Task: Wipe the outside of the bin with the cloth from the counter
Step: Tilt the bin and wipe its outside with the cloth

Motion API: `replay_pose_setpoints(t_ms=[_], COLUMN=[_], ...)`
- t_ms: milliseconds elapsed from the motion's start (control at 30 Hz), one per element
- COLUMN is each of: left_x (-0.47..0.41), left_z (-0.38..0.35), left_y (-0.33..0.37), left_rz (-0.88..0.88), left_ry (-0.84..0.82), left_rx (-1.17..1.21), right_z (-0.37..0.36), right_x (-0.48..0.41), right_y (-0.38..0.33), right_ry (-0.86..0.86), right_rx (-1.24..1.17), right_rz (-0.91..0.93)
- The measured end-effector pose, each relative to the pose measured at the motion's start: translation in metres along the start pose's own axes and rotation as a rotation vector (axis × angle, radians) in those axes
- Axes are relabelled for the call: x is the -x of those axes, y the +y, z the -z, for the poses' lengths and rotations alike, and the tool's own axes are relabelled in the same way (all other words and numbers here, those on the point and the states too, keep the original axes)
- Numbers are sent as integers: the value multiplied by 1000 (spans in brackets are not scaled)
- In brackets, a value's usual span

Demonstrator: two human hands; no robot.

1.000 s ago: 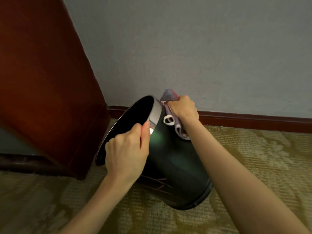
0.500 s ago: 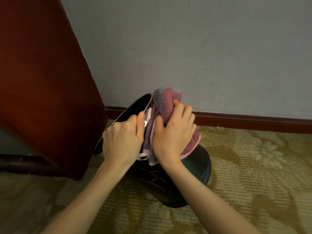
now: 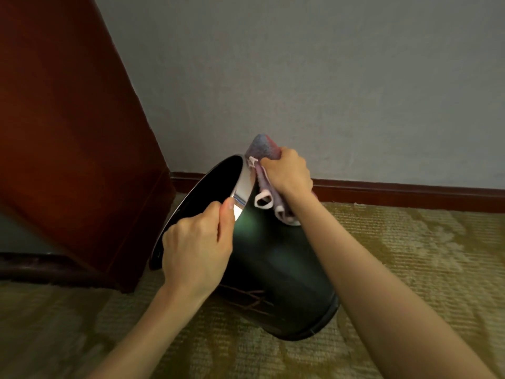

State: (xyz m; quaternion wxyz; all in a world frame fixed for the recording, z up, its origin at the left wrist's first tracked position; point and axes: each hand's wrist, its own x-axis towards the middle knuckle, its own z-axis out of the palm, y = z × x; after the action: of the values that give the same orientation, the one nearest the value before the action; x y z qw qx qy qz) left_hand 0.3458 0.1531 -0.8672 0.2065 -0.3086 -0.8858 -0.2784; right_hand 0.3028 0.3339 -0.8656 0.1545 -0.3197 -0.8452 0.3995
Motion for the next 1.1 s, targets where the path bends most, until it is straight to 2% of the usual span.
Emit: replay_pose_setpoints(t_ms=[100,200,467,600,800,1000,1100], left_x=[-1,-4,-21,-25,-22,-10,-15], left_z=[-1,-4,-6,-8,-9,-3,-4], left_y=[3,7,-5,-14,-14,-25,-22], left_rz=[4,2,71,75,61,17,24], left_ry=[16,33,59,57,60,8,28], left_rx=[-39,-103,-147,-76,-59,-27,-43], right_z=[2,3,-19,-25,-13,-2,1], right_x=[-10,-7,72,88,57,5,-7], right_y=[4,9,26,27,33,64,76], right_ry=[-70,-13,485,555,403,76,-45], right_rx=[-15,-28,134,124,69,37,44], right_rz=[-28,11,235,287,202,-123,-207])
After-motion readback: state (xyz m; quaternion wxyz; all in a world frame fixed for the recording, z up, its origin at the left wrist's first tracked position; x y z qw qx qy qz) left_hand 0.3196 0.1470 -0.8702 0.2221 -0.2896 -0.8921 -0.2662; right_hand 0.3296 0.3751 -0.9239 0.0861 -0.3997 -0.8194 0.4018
